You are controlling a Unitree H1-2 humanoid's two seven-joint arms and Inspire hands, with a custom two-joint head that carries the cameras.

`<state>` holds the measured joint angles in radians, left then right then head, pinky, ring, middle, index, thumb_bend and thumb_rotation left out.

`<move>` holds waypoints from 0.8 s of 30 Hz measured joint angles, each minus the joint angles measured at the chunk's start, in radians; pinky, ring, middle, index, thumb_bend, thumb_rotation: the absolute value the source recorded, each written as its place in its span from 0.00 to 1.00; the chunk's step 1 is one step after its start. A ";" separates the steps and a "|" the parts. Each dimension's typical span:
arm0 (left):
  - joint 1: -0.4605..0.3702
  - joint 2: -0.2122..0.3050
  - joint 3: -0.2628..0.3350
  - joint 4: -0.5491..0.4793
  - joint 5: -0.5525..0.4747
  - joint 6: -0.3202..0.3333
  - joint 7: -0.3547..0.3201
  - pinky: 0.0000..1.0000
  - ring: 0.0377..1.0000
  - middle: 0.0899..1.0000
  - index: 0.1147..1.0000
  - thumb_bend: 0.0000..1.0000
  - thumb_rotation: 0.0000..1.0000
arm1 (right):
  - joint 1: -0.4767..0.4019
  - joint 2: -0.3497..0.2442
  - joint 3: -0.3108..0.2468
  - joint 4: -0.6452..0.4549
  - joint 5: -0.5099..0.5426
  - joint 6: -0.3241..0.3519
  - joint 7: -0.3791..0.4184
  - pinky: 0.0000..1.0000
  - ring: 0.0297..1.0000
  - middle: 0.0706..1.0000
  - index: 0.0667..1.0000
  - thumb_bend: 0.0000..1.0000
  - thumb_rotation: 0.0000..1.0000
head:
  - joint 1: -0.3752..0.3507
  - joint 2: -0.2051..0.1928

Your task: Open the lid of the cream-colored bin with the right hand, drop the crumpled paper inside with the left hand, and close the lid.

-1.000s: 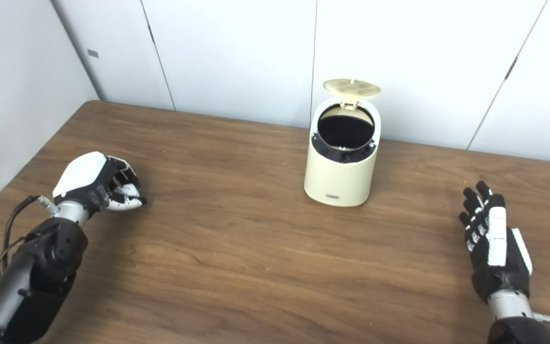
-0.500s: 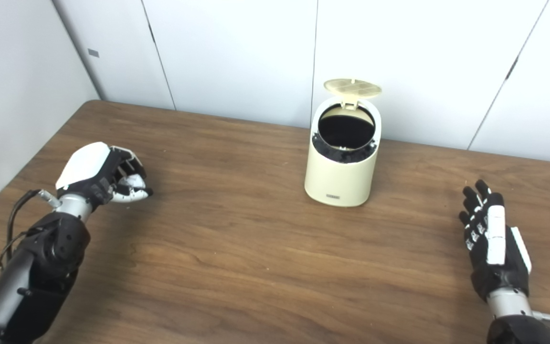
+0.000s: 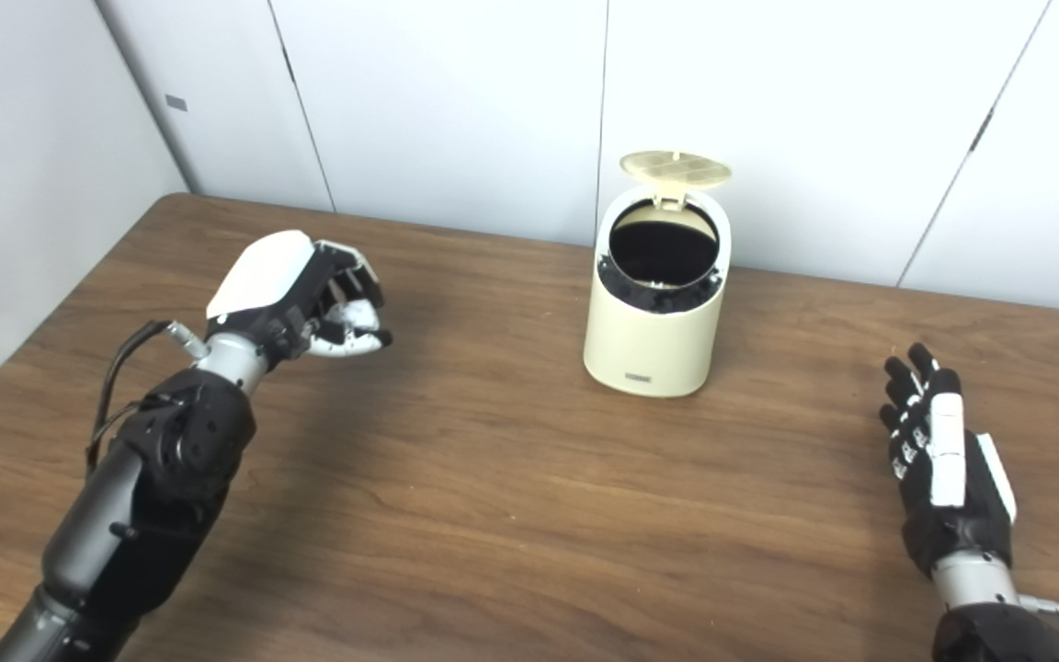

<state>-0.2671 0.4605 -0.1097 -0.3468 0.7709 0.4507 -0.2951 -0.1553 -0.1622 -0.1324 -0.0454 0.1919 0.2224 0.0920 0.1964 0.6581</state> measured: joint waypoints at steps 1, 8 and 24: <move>-0.010 -0.006 -0.003 0.000 0.000 0.000 -0.001 0.41 0.37 0.45 0.44 0.50 0.00 | 0.000 0.005 0.000 0.000 0.000 -0.001 -0.001 1.00 0.99 0.95 0.97 0.56 1.00 | -0.009 -0.002; -0.047 -0.044 -0.048 0.000 0.021 -0.002 -0.005 0.39 0.36 0.44 0.43 0.50 0.00 | 0.002 0.016 0.000 0.010 -0.001 -0.028 -0.005 1.00 0.99 0.96 0.98 0.57 1.00 | -0.091 -0.006; -0.163 -0.097 -0.069 0.022 -0.004 -0.067 -0.029 0.33 0.36 0.42 0.45 0.47 0.00 | 0.015 0.040 -0.006 0.004 -0.003 -0.049 -0.022 1.00 0.97 0.96 0.96 0.62 1.00 | -0.189 0.002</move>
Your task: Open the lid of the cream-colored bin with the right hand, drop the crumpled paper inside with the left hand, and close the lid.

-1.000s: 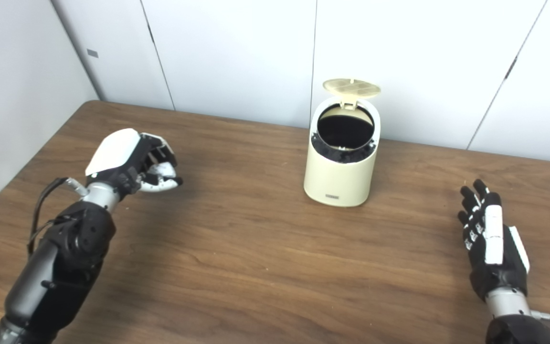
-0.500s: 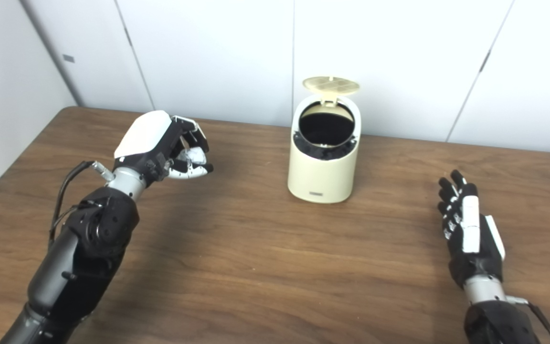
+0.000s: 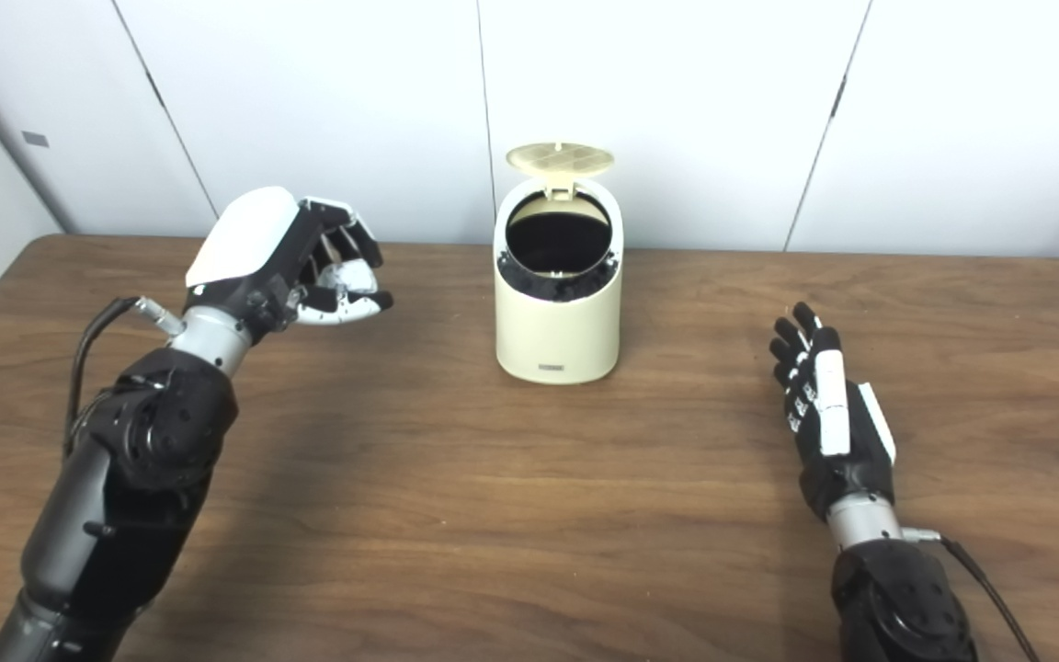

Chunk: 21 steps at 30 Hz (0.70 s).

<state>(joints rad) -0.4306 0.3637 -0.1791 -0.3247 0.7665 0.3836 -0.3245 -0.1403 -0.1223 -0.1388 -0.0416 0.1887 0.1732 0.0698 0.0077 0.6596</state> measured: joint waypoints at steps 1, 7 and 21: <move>-0.006 -0.009 0.000 -0.001 -0.001 0.000 -0.003 0.33 0.36 0.41 0.45 0.47 0.00 | 0.001 0.000 -0.003 0.000 0.000 -0.001 -0.001 1.00 0.96 0.96 0.95 0.62 1.00 | -0.005 0.000; -0.026 -0.041 -0.025 -0.004 0.009 0.000 -0.021 0.34 0.34 0.41 0.46 0.47 0.00 | 0.007 0.014 -0.022 0.000 0.015 -0.007 -0.011 1.00 0.96 0.95 0.93 0.61 1.00 | -0.008 0.000; -0.106 -0.093 -0.087 0.037 0.068 -0.001 -0.040 0.29 0.35 0.42 0.46 0.47 0.00 | 0.009 0.034 -0.011 -0.001 0.000 -0.021 -0.030 0.97 0.94 0.93 0.90 0.63 1.00 | -0.017 -0.025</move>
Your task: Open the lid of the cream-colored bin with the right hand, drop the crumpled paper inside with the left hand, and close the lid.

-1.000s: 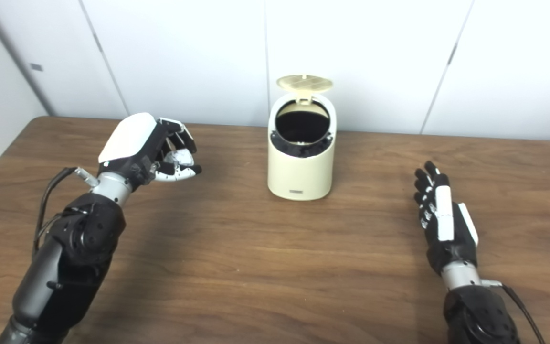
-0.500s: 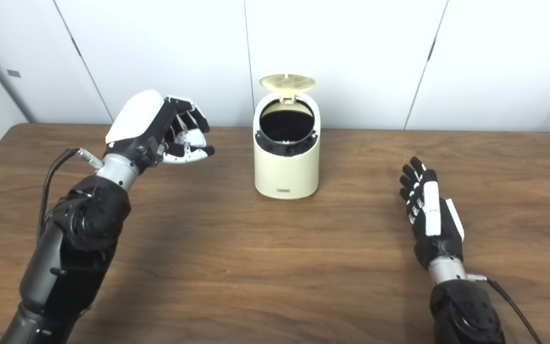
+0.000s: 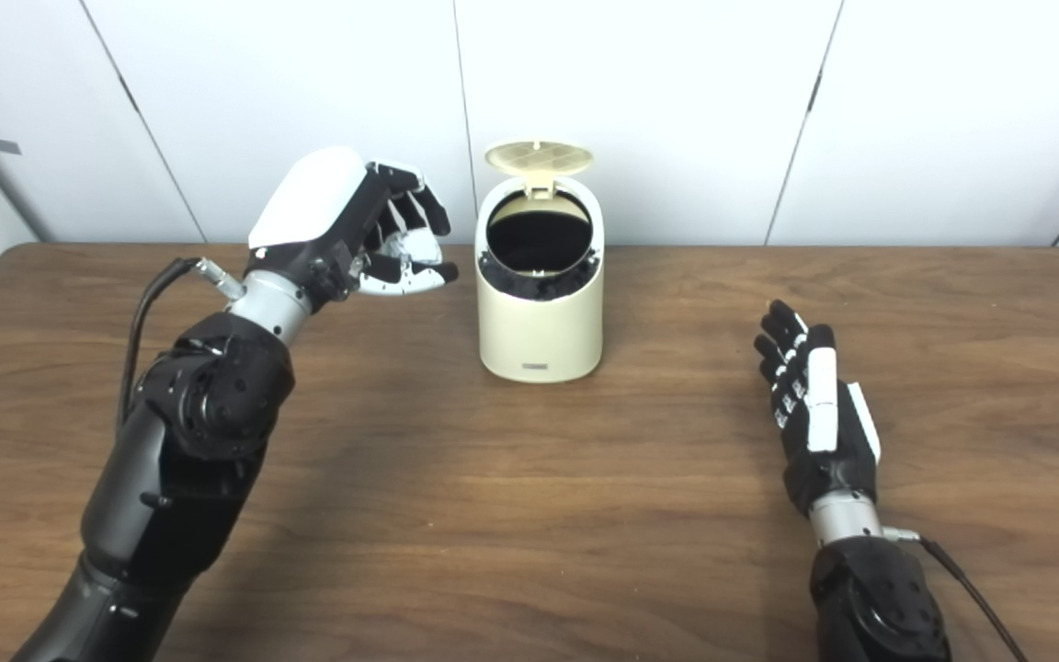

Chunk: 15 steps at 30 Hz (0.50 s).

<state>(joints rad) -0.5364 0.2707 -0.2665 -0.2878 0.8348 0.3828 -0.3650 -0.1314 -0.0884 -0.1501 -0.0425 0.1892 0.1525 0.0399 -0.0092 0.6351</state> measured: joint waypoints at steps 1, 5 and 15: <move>-0.004 -0.002 -0.003 0.003 0.004 0.001 -0.003 0.30 0.34 0.42 0.46 0.47 0.00 | 0.000 0.000 0.002 0.000 -0.003 -0.001 -0.001 0.98 0.94 0.93 0.90 0.62 1.00 | 0.000 0.000; -0.023 -0.029 -0.005 0.007 0.022 0.009 -0.005 0.30 0.33 0.42 0.45 0.47 0.00 | 0.000 0.000 0.006 0.001 -0.008 -0.006 -0.001 0.98 0.94 0.93 0.89 0.63 1.00 | -0.002 -0.002; -0.046 -0.106 -0.001 0.092 0.032 -0.008 0.085 0.29 0.34 0.44 0.45 0.47 0.00 | -0.001 -0.001 0.010 0.003 -0.012 -0.007 -0.001 0.97 0.94 0.94 0.90 0.62 1.00 | -0.002 -0.006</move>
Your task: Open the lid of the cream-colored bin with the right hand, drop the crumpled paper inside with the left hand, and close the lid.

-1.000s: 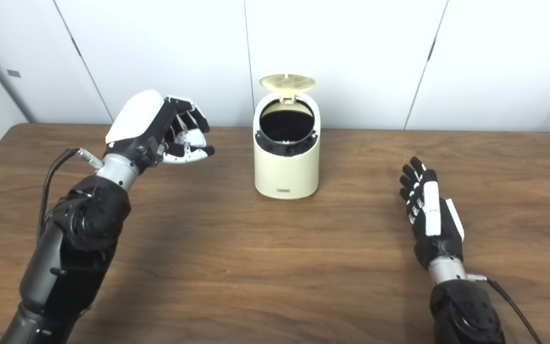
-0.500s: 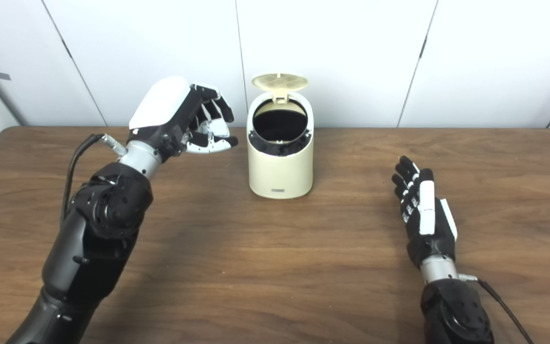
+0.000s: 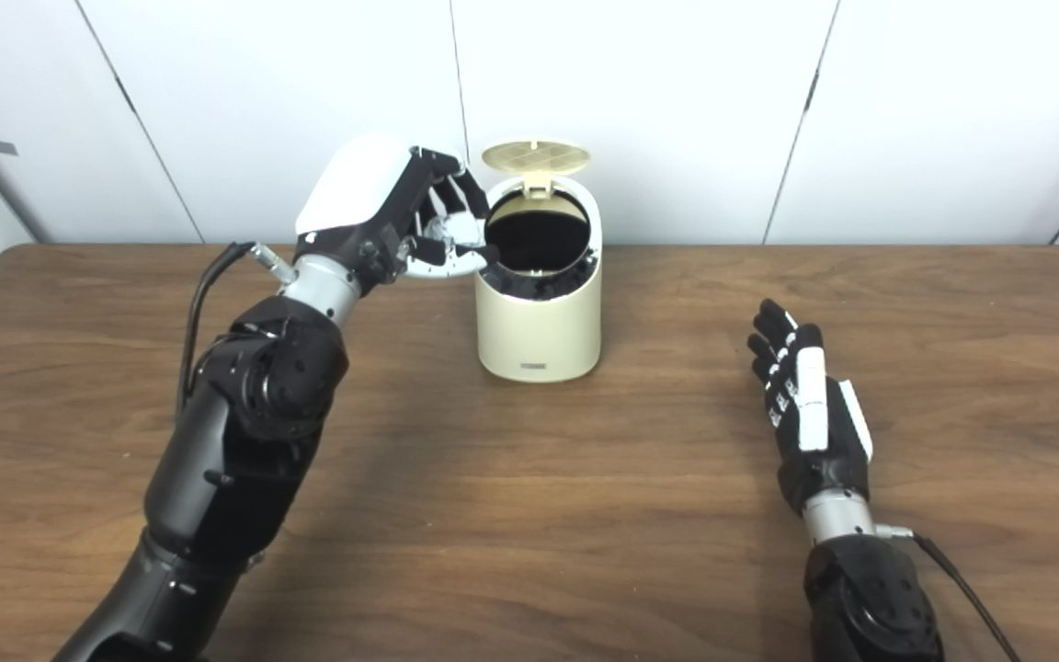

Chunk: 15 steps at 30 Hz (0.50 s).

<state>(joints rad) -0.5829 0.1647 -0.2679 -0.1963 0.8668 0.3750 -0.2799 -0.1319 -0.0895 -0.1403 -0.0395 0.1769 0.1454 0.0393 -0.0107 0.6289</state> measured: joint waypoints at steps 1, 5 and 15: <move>0.000 -0.003 0.001 0.008 -0.002 -0.005 0.008 0.30 0.35 0.44 0.44 0.47 0.00 | 0.000 0.000 0.001 0.000 0.000 0.000 0.000 0.98 0.95 0.95 0.90 0.61 0.99 | 0.000 0.000; -0.001 -0.012 0.000 0.037 -0.004 -0.033 0.053 0.30 0.35 0.45 0.44 0.47 0.00 | -0.001 -0.001 0.007 0.001 0.000 0.000 0.001 0.97 0.95 0.95 0.91 0.61 0.96 | 0.000 0.000; -0.036 -0.043 -0.012 0.118 -0.011 -0.053 0.118 0.26 0.37 0.49 0.45 0.46 0.00 | -0.003 -0.004 0.017 0.011 0.000 -0.014 0.002 0.97 0.94 0.95 0.91 0.58 0.93 | 0.000 -0.012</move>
<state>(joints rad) -0.6188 0.1217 -0.2800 -0.0786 0.8560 0.3219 -0.1616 -0.1350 -0.0930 -0.1237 -0.0286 0.1767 0.1317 0.0415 -0.0107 0.6167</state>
